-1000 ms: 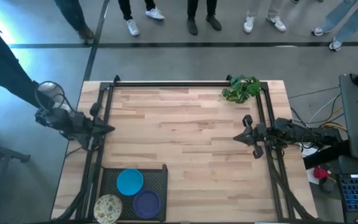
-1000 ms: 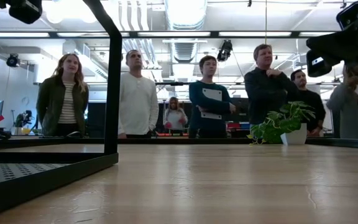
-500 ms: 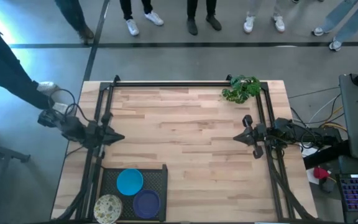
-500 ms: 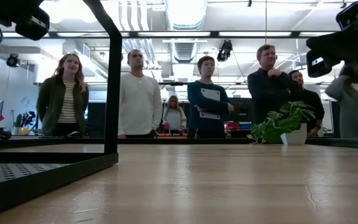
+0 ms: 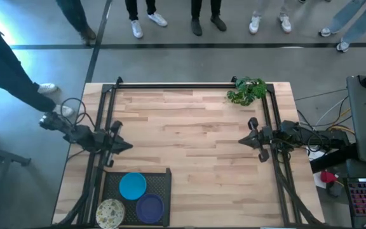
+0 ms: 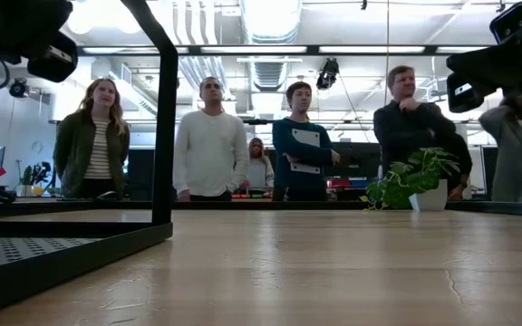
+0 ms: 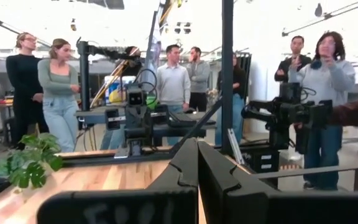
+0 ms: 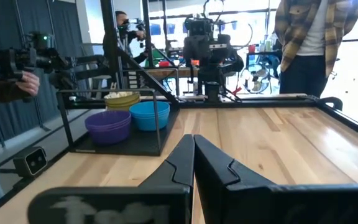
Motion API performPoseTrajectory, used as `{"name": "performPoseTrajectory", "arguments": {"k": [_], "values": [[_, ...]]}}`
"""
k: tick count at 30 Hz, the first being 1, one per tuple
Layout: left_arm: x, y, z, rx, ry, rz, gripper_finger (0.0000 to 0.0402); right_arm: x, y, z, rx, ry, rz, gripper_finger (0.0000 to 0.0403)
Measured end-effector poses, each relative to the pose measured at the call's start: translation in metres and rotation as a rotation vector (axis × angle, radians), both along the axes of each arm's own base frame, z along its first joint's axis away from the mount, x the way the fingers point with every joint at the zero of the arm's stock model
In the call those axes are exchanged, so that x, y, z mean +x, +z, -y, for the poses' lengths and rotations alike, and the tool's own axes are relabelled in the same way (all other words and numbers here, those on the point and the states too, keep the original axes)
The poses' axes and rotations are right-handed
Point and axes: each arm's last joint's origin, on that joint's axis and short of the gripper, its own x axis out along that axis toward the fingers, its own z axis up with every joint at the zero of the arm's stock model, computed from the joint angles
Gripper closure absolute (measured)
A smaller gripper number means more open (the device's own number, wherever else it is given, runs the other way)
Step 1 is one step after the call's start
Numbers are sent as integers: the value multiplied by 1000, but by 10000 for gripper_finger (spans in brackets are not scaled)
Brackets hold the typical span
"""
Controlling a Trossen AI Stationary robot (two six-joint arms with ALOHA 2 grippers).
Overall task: Pick & Place Mini bowls
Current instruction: Return to Home Position
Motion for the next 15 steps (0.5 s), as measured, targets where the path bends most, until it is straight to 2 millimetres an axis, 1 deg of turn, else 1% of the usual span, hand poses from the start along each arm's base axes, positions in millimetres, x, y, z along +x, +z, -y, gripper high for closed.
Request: {"name": "performPoseTrajectory", "arguments": {"k": [2,9,15], "values": [[1,-3,1,1,-4,-1,402,0,0,0,4,0,-1,394],[1,-5,1,-5,-22,-16,402,0,0,0,1,0,0,394],[2,-13,2,9,-31,-100,402,0,0,0,0,-1,0,394]]}}
